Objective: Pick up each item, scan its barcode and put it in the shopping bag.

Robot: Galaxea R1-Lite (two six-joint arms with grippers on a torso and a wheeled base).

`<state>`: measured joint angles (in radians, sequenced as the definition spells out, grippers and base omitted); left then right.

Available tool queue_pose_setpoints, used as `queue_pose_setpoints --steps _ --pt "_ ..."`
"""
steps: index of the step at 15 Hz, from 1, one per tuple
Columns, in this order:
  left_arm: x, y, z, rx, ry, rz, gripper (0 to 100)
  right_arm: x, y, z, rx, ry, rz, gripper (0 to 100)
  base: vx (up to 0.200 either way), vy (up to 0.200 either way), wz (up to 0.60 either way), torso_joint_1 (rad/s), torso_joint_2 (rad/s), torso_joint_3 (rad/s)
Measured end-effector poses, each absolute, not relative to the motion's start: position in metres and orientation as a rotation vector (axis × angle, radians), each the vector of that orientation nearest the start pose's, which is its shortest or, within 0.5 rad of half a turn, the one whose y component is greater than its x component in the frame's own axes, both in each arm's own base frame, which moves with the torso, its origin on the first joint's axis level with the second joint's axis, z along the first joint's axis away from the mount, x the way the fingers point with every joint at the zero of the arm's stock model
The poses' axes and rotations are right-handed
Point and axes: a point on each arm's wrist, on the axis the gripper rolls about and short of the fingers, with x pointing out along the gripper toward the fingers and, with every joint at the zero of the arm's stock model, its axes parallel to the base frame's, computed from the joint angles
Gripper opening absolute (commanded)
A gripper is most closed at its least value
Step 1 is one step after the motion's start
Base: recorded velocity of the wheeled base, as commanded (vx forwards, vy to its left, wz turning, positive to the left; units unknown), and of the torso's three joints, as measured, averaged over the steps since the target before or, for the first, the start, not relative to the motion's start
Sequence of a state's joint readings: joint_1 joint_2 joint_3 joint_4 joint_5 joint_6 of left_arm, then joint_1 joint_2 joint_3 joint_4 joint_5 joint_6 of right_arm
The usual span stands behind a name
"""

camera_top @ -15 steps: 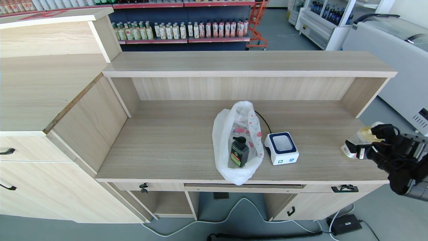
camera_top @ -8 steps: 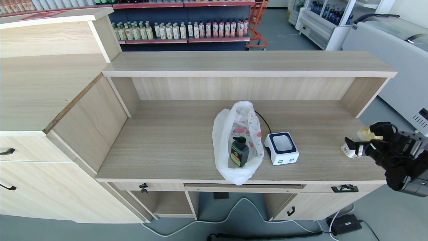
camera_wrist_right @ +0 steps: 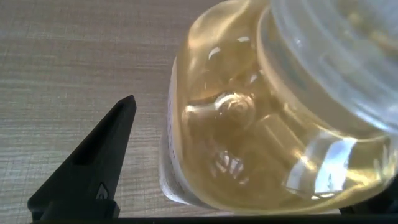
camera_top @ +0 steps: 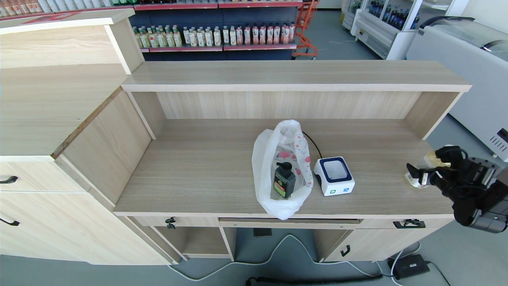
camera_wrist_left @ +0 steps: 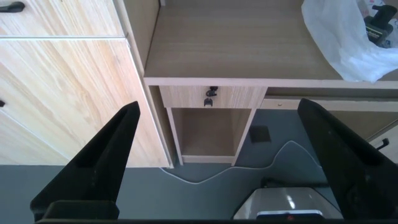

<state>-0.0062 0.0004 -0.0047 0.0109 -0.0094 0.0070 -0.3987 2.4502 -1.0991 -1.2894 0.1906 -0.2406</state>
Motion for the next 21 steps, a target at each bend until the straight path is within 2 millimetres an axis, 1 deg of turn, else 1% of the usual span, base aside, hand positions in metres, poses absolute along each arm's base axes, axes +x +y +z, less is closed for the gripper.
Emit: queue_pose_setpoints --steps 1,6,14,18,21 --pt "-0.023 0.0 0.076 0.007 0.006 -0.016 100 0.413 -0.169 0.031 -0.223 0.081 -0.197 0 0.0 0.0 0.0 0.0 0.0 0.0" --pt "-0.023 0.0 0.076 0.007 0.006 -0.016 100 0.418 -0.172 0.028 -0.228 0.065 -0.194 0 0.0 0.0 0.0 0.0 0.0 0.0" --pt "-0.023 0.0 0.076 0.007 0.006 -0.015 100 0.415 -0.181 0.023 -0.246 0.072 -0.213 0 0.0 0.0 0.0 0.0 0.0 0.0" --pt "-0.023 0.0 0.076 0.007 0.006 -0.016 100 0.41 -0.187 0.032 -0.236 0.065 -0.199 0 0.0 0.0 0.0 0.0 0.0 0.0" --pt "-0.023 0.0 0.076 0.007 0.007 -0.016 100 0.404 -0.19 0.049 -0.217 0.05 -0.178 0 0.0 0.0 0.0 0.0 0.0 0.0"
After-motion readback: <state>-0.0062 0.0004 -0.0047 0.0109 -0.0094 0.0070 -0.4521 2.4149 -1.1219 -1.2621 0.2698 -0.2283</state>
